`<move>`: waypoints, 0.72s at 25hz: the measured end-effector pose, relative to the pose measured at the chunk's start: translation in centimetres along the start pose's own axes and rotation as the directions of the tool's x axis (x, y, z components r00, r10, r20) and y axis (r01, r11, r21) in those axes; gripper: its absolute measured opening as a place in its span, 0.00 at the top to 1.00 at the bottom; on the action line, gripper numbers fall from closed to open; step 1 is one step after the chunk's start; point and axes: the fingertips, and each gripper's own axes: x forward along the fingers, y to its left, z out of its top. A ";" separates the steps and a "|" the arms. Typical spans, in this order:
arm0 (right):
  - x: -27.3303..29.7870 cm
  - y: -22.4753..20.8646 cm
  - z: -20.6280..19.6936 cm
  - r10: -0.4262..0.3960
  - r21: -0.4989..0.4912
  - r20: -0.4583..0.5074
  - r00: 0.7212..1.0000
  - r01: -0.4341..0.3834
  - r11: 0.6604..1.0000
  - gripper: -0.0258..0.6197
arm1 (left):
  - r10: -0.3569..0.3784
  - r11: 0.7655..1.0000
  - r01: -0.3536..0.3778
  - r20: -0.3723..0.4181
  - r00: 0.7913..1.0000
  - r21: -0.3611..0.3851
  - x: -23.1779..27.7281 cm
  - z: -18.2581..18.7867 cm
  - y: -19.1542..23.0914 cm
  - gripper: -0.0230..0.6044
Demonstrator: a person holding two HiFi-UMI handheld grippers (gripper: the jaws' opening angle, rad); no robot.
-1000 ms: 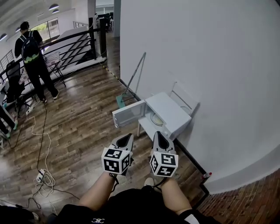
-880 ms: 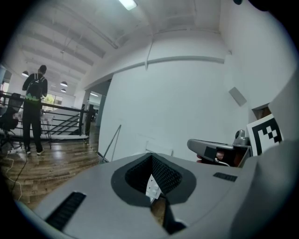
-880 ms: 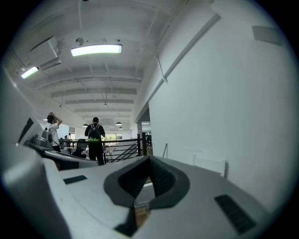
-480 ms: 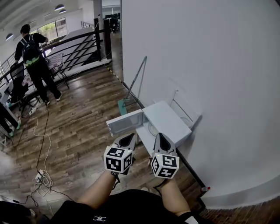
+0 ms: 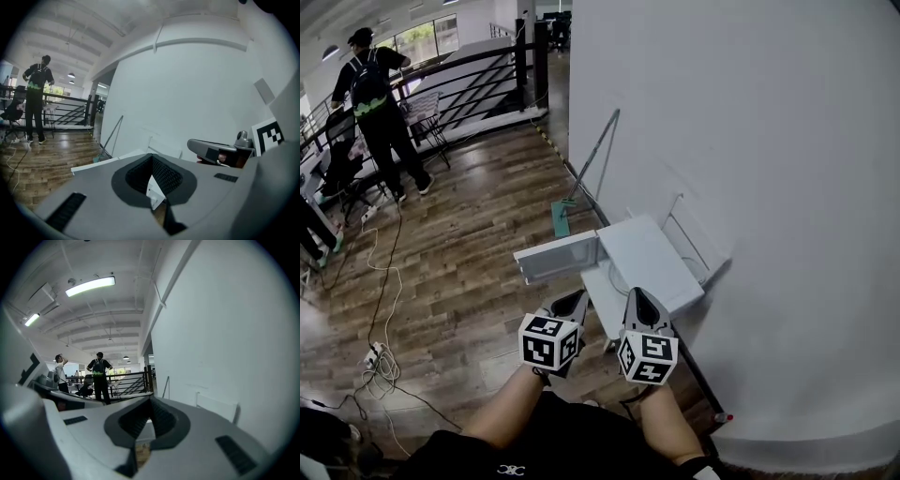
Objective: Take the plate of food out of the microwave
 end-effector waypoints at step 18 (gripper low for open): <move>6.1 -1.2 -0.7 -0.015 -0.008 -0.029 0.999 0.014 1.000 0.94 | -0.022 0.999 0.022 -0.020 1.000 -0.025 5.7 1.0 3.9 0.98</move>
